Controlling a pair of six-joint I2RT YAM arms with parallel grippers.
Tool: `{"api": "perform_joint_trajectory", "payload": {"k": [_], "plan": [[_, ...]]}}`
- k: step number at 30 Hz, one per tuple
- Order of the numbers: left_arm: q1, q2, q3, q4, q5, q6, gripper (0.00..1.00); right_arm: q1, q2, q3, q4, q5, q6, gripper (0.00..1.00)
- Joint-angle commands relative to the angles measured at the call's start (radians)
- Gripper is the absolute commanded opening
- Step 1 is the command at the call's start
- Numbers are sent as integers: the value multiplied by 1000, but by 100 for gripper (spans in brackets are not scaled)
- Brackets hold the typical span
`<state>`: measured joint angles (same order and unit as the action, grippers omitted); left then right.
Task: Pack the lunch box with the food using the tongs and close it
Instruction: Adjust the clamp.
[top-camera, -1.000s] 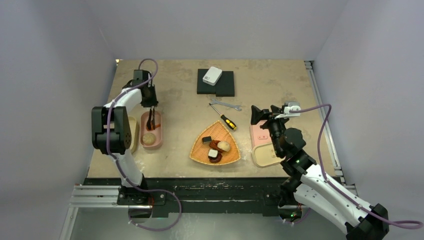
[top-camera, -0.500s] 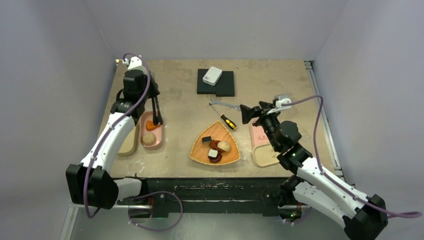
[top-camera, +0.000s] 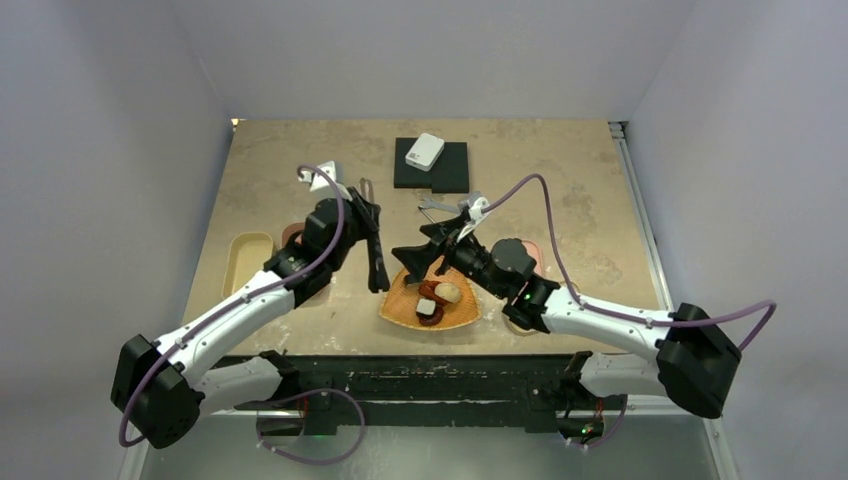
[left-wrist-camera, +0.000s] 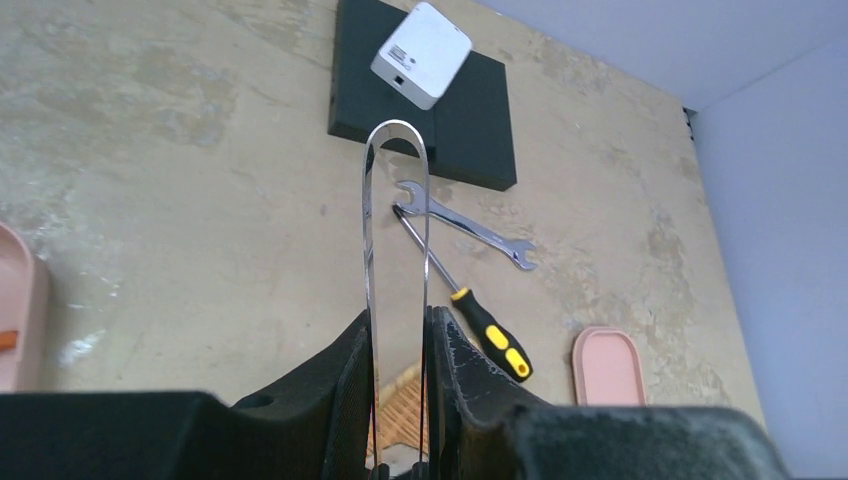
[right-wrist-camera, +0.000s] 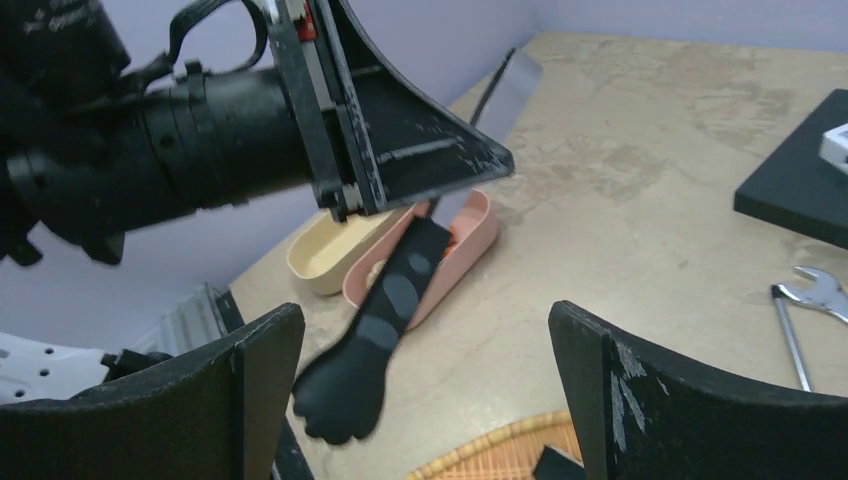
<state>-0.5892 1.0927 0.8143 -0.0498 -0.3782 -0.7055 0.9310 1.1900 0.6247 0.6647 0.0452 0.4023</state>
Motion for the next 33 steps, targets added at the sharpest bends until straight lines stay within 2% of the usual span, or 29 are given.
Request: {"api": "perform_joint_trajectory", "payload": {"k": [1,3,11,18,33], "plan": [[-117,1,-13,161,-187,-80,12,17,40,52,128,-78,64,96],[-152,18,-6,173,-205,-83,12,21,61,52,127,-78,68,96],[-175,56,24,186,-188,-92,13,31,152,59,96,-90,84,94],[-176,61,105,92,-119,-59,16,32,177,75,-86,134,63,92],[-176,24,149,-61,54,-70,17,14,160,39,-146,242,15,89]]}}
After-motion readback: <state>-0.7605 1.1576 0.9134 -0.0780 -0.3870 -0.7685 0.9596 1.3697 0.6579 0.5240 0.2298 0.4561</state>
